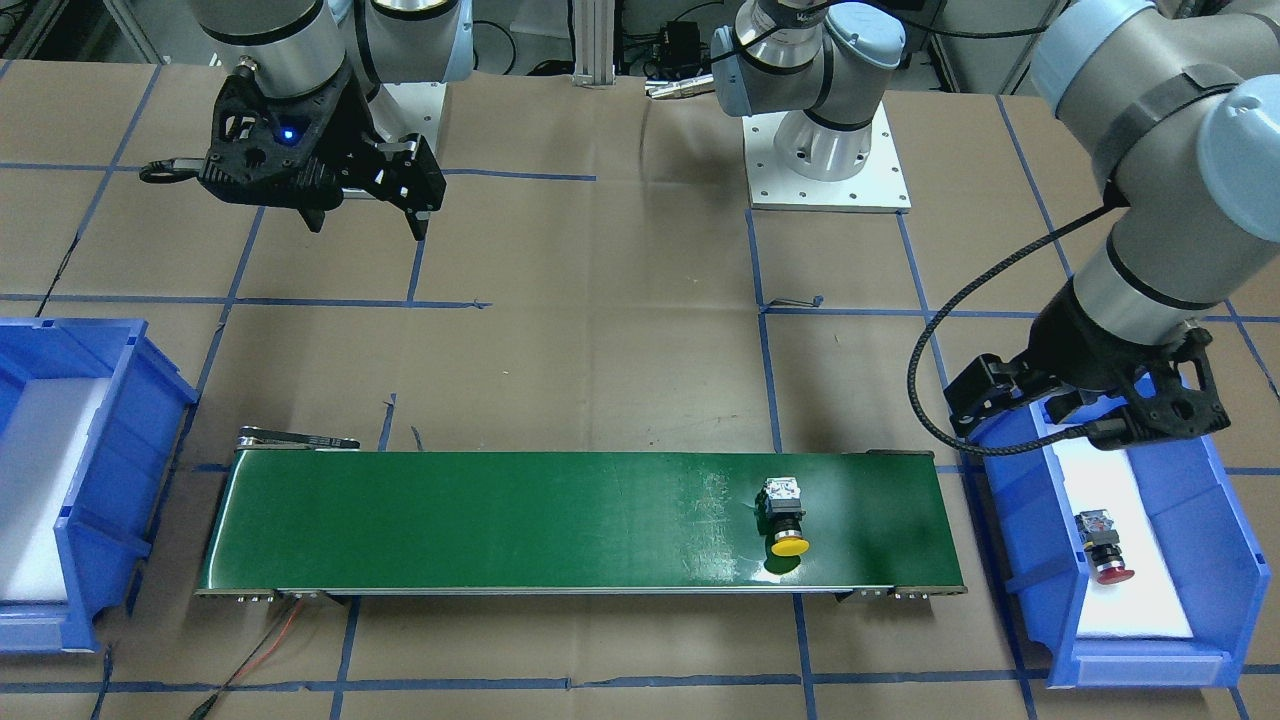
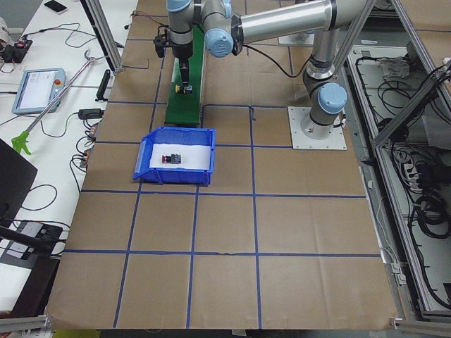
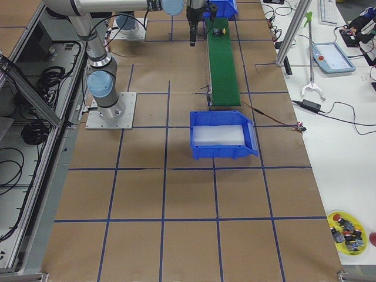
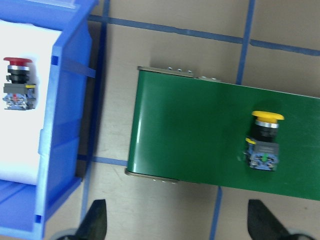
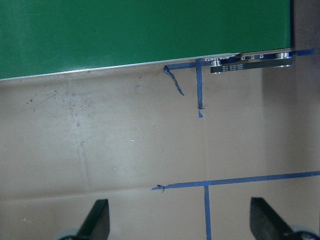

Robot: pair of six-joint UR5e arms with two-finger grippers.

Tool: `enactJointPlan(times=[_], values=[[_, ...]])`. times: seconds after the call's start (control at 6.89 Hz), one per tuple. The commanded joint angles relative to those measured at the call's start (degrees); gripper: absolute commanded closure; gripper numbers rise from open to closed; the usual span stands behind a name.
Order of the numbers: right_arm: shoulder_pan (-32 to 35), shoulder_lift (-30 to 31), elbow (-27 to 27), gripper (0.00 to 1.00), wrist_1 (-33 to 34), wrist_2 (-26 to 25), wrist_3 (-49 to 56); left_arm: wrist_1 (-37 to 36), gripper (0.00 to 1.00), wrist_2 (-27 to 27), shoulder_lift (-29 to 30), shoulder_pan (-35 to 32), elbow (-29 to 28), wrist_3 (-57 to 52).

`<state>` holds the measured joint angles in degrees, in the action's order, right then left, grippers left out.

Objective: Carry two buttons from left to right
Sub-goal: 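Raise the left gripper and move it back over the bin, then lower the left gripper and grasp the red-capped button in the bin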

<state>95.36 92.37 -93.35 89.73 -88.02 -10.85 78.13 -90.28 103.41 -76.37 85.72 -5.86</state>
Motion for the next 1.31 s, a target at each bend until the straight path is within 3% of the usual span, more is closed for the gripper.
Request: enactJointPlan(times=[0.0,0.58,0.87,1.16], values=[[0.00,0.00,-0.16,0.00,0.00,-0.05,0.13,-0.35,0.00,0.10,1.70,6.47,-0.54,-9.56],[0.00,0.00,-0.25,0.00,0.09,0.04,0.22,-0.70,0.00,0.19,7.58,14.66,-5.20,-24.09],[0.00,0.00,-0.25,0.00,0.09,0.04,0.31,-2.44,0.00,0.36,11.18,15.38,-7.05,-25.17],[0.00,0.00,-0.25,0.00,0.09,0.04,0.31,-8.76,0.00,0.80,13.74,15.29,-5.04,-25.17]])
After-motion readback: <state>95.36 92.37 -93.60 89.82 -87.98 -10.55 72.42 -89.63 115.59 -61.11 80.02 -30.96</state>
